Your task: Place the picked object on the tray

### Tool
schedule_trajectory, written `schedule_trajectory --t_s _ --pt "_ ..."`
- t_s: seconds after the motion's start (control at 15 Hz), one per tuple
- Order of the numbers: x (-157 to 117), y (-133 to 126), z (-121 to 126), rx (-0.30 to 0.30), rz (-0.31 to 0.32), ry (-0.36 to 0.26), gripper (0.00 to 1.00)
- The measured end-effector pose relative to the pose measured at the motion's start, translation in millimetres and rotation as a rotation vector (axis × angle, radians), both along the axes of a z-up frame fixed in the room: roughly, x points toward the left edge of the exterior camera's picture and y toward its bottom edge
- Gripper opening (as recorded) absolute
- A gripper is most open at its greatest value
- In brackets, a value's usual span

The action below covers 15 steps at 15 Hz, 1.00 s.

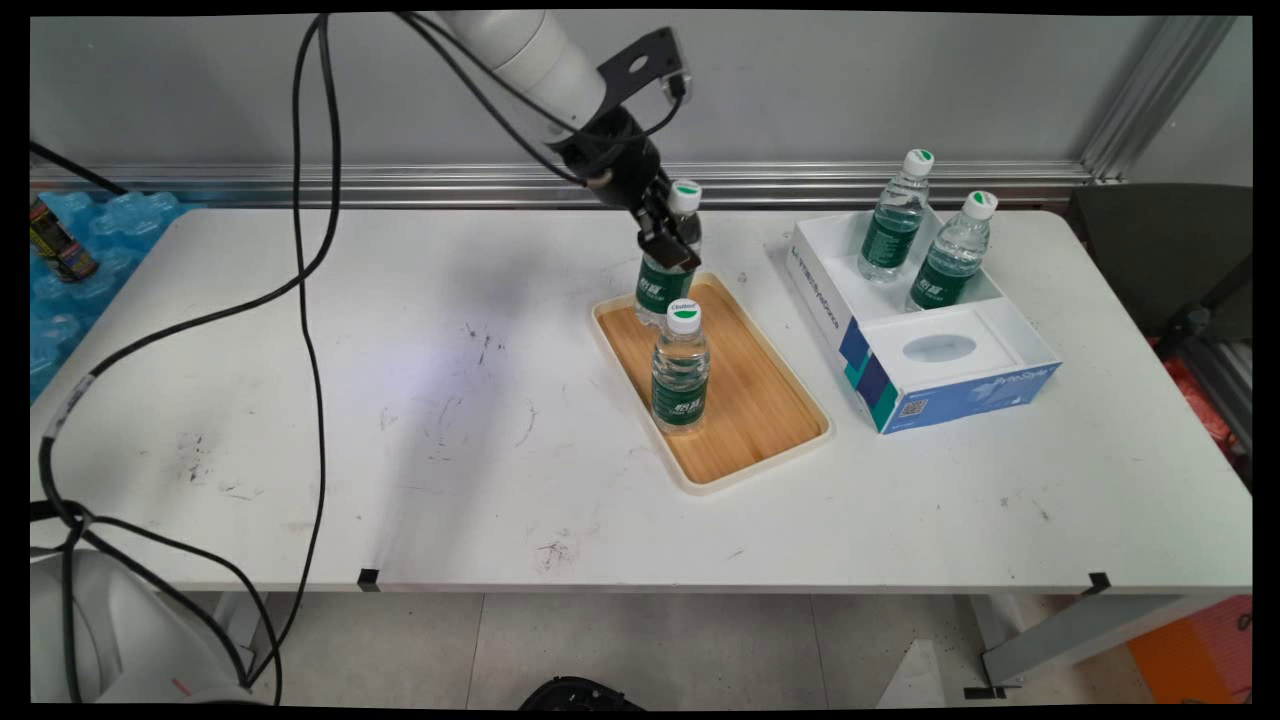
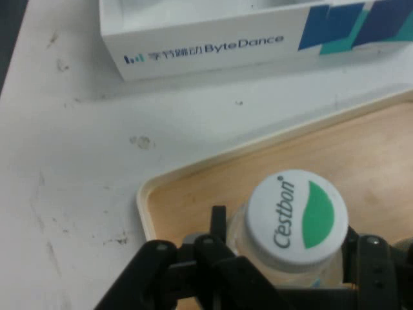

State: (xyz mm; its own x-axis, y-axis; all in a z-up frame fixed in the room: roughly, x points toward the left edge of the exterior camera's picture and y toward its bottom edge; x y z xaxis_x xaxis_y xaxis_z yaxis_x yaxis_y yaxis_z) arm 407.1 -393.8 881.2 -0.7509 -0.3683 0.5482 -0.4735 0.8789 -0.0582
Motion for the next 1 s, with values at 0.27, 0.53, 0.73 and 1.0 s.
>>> schedule_trajectory --t_s 0.27,0.53,0.73,1.0 --pt "10.7 4.5 -16.0 -0.004 -0.013 -0.002 0.0" --pt "17.2 9.6 -28.9 0.004 -0.023 0.0 0.0" --pt "20.2 11.7 -33.9 0.006 -0.026 0.001 0.0" --pt "23.8 14.8 -38.8 0.007 -0.032 0.005 1.0"
